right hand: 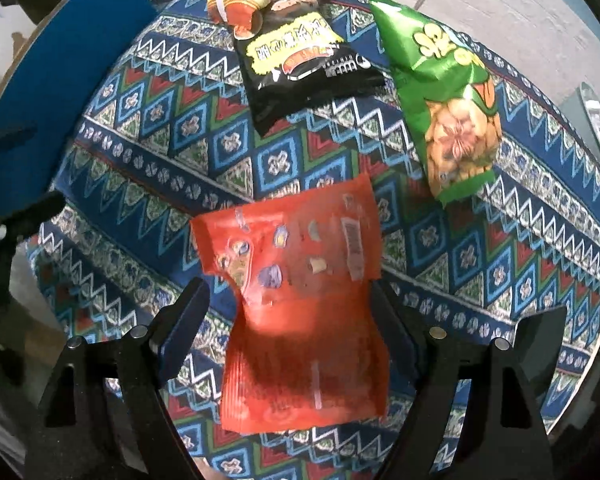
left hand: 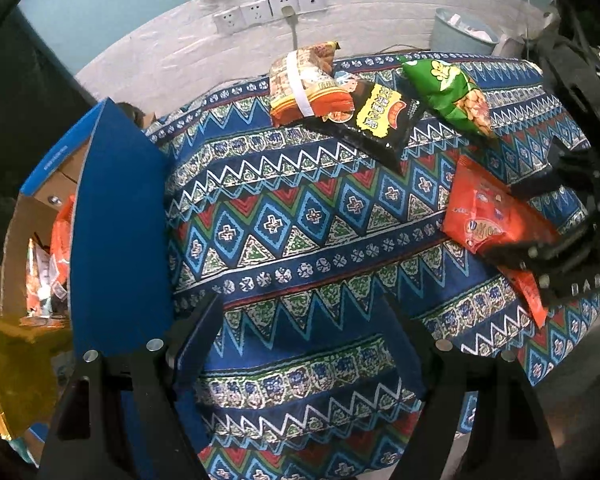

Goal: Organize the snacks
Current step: 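Grasp the red snack bag with the right tool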

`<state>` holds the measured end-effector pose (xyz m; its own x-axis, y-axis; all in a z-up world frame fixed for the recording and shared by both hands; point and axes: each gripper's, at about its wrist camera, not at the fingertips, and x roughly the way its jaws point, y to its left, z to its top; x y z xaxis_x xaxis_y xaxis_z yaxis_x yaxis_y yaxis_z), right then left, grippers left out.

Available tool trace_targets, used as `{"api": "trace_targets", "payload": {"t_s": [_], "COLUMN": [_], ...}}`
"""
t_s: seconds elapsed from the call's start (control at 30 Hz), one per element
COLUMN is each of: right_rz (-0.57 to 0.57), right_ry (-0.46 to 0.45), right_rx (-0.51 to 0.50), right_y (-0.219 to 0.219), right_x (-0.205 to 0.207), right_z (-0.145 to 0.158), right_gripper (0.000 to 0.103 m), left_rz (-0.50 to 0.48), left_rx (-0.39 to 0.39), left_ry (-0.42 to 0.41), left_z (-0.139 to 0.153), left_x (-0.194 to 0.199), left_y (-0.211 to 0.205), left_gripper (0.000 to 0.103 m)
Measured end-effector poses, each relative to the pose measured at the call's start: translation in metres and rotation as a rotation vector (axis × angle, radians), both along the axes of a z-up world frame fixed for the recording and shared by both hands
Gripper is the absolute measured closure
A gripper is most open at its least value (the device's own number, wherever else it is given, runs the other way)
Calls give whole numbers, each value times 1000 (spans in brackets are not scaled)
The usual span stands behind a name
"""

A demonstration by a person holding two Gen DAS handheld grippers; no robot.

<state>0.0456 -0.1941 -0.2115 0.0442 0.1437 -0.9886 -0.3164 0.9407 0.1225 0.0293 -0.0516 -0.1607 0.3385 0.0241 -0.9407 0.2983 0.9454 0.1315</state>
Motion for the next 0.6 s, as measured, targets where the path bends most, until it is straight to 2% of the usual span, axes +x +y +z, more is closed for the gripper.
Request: {"api": "trace_targets", "payload": {"t_s": [0.2, 0.47, 0.5, 0.6], "right_rz": [-15, -45, -47, -45], "right_ry": [47, 38, 34, -2], "right_rx": [-60, -62, -62, -96], "right_y": [-4, -5, -7, -12], "right_x": [-16, -10, -7, 1], "right_z": [-24, -38, -39, -34], "right_gripper": [21, 21, 25, 48], "left_rz": [1, -3, -1, 10], "left_rx": [7, 20, 20, 15], "left_ry": [13, 20, 21, 23], "left_z": [-9, -14, -15, -15], "left_x": [2, 4, 5, 7], "left_y": [-6, -9, -9, -7], "left_gripper": [23, 23, 23, 23]}}
